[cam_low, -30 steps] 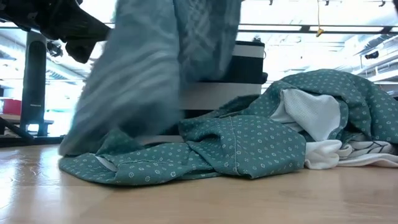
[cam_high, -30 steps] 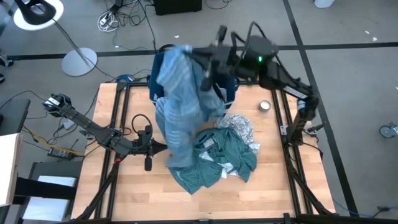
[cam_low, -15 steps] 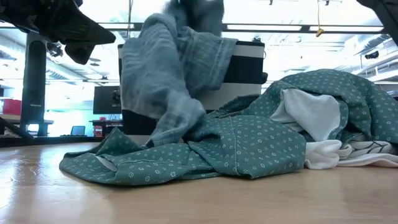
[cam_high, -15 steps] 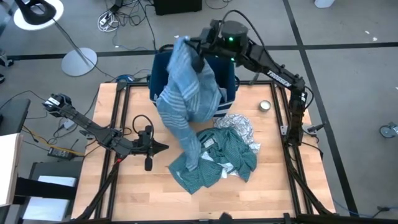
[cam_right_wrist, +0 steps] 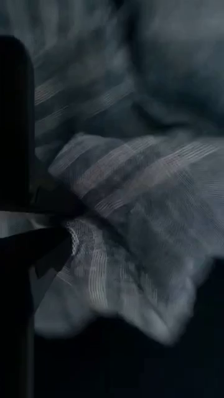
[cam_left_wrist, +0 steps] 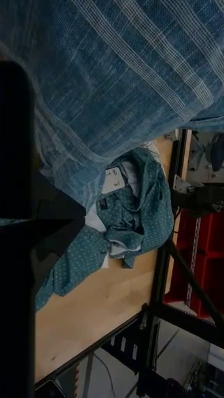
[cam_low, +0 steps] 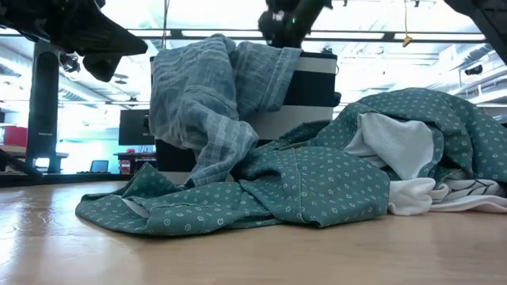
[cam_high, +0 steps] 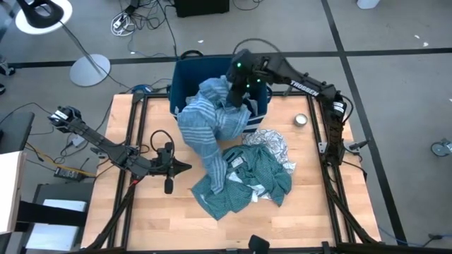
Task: Sort clothes
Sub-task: Put the blue checkered polo into the blue laundry organizer
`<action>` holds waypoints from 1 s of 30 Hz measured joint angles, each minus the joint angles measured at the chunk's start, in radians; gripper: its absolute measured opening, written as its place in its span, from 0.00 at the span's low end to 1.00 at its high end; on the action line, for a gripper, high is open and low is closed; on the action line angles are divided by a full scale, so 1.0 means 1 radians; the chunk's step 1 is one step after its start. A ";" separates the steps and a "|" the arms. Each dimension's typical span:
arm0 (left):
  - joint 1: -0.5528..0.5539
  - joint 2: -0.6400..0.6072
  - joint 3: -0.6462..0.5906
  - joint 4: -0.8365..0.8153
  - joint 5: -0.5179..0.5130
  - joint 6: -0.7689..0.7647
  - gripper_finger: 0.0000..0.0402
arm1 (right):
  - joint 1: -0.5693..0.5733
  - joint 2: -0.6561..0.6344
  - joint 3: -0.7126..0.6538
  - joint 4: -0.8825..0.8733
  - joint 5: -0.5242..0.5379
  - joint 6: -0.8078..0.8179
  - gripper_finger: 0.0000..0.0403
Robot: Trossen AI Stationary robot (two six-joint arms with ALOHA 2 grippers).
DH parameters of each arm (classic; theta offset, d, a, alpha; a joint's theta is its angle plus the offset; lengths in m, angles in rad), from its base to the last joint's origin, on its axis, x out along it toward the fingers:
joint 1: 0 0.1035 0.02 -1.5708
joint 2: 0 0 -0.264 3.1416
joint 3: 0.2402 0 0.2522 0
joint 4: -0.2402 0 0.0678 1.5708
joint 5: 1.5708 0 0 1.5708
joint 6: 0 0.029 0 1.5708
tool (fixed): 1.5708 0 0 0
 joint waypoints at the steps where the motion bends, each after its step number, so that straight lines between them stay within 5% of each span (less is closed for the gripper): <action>1: 0.000 0.000 0.000 0.002 0.000 0.000 0.00 | 0.000 0.003 -0.033 0.001 -0.017 0.013 0.12; 9: 0.000 0.000 0.000 -0.004 0.000 -0.011 0.00 | -0.005 0.014 -0.176 0.067 -0.032 0.019 0.28; 22: 0.000 0.000 0.000 -0.013 0.000 -0.007 0.00 | 0.016 -0.049 0.126 -0.228 -0.050 -0.002 0.37; 30: 0.000 0.000 0.000 -0.015 0.000 -0.003 0.00 | 0.125 -0.184 0.137 -0.296 -0.076 -0.005 0.36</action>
